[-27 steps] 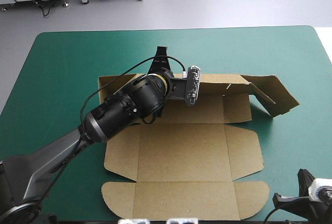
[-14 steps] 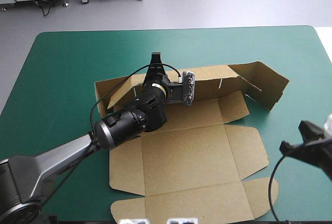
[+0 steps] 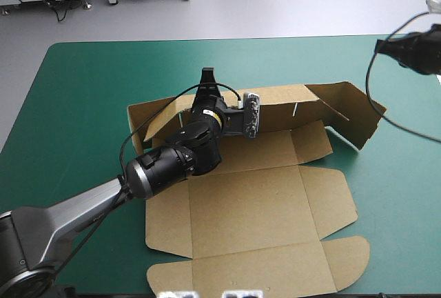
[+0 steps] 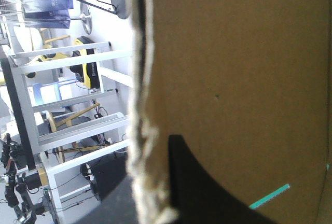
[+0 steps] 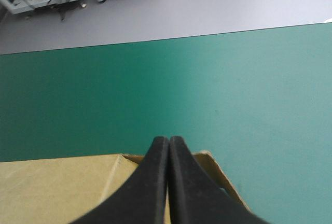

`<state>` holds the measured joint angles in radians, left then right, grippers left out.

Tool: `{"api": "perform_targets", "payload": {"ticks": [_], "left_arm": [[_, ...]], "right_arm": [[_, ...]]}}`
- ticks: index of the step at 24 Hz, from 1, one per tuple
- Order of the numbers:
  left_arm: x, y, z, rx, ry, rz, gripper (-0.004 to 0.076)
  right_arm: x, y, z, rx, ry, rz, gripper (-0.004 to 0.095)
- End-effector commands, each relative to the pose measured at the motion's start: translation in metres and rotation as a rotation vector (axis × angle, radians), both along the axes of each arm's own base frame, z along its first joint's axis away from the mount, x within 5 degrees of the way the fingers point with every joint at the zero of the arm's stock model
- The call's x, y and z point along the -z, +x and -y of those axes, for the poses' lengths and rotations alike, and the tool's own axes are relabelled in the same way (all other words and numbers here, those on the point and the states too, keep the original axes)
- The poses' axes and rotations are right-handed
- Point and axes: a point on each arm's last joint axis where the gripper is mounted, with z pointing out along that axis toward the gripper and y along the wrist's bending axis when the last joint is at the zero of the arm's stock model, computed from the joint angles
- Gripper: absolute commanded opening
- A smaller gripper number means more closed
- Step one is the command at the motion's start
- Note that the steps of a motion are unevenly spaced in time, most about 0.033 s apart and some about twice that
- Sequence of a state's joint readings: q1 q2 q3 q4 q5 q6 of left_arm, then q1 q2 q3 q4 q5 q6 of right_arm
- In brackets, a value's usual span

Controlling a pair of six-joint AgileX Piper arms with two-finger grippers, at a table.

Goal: Fold the box

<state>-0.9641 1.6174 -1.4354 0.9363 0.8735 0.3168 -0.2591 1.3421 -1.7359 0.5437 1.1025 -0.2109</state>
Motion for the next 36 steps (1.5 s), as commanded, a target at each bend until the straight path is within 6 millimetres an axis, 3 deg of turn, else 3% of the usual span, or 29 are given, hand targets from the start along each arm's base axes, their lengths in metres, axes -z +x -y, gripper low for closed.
{"api": "perform_targets", "payload": {"ticks": [1, 6, 7, 8, 9, 12, 16, 20, 31, 36], "left_arm": [[-0.03, -0.005, -0.004, 0.046, -0.047, 0.121, -0.001], [-0.031, -0.005, -0.005, 0.023, -0.066, 0.127, -0.001], [-0.031, -0.005, -0.005, 0.023, -0.066, 0.127, -0.001], [-0.03, -0.004, -0.005, 0.023, -0.064, 0.126, -0.001], [-0.029, -0.004, -0.004, 0.022, -0.065, 0.124, -0.001], [-0.029, -0.004, -0.004, 0.019, -0.071, 0.123, -0.001], [-0.029, -0.004, -0.004, 0.016, -0.077, 0.122, -0.001], [-0.029, -0.004, -0.004, 0.011, -0.078, 0.118, -0.001], [-0.029, -0.004, -0.005, -0.01, -0.113, 0.111, -0.001], [-0.029, -0.004, -0.004, -0.033, -0.165, 0.103, -0.001]], "right_arm": [[-0.008, 0.042, 0.0, -0.101, 0.08, 0.002, -0.0017], [0.013, 0.108, 0.009, -0.186, 0.183, -0.074, -0.0017], [0.027, 0.125, 0.012, -0.192, 0.218, -0.102, -0.0017], [0.034, 0.132, 0.014, -0.189, 0.227, -0.121, -0.0017], [0.054, 0.143, 0.015, -0.186, 0.216, -0.178, -0.0017], [0.081, 0.15, 0.012, -0.198, 0.163, -0.257, -0.0018], [0.112, 0.15, 0.005, -0.266, 0.197, -0.33, -0.0017], [0.126, 0.137, 0.002, -0.303, 0.159, -0.369, -0.0018], [0.13, 0.091, -0.005, -0.361, 0.06, -0.39, -0.0018], [0.137, 0.085, -0.005, -0.367, 0.044, -0.413, -0.0017]]}}
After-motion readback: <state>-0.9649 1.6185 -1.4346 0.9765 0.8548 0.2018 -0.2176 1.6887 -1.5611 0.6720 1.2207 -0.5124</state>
